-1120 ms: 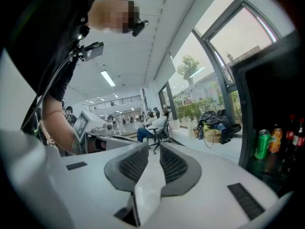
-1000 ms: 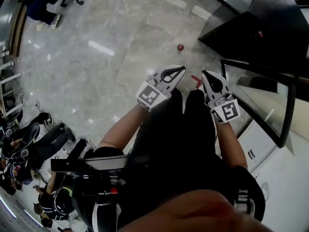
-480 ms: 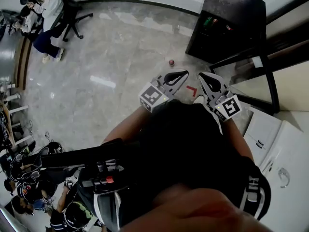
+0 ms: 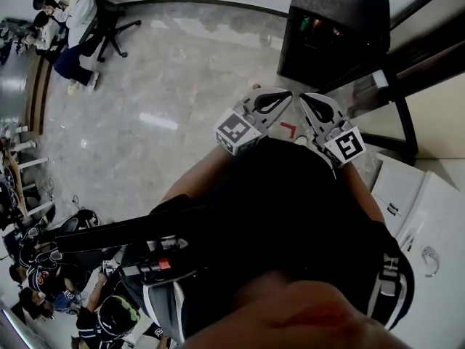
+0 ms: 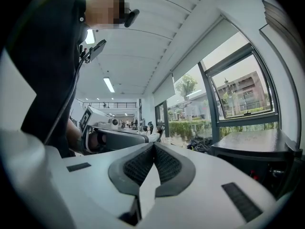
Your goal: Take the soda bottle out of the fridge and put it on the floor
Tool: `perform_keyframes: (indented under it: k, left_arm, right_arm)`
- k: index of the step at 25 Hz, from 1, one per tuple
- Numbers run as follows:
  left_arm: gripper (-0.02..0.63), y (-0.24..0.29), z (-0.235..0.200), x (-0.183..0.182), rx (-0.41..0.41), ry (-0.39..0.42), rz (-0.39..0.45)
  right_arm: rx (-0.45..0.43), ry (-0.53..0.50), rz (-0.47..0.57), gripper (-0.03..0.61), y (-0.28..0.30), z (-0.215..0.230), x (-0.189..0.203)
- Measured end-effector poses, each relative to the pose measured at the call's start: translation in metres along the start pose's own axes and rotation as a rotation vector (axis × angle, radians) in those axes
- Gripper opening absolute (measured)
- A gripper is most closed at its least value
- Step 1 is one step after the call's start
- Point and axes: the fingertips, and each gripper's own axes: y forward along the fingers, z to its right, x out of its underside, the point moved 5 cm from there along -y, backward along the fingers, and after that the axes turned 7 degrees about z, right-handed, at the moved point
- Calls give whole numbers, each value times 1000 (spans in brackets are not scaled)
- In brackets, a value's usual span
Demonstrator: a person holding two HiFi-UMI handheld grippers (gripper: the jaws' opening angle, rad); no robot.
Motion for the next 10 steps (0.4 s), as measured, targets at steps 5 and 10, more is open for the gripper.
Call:
perform_keyframes:
  k: [5,10]
  left_arm:
    - [3,12,8,0,-5,19,-3]
    - [3,19,12,0,-8,23,-1]
  right_arm:
    - [-8,1,15,12,-8,7,-4]
    - [-7,0,17,12,-13,13,-5]
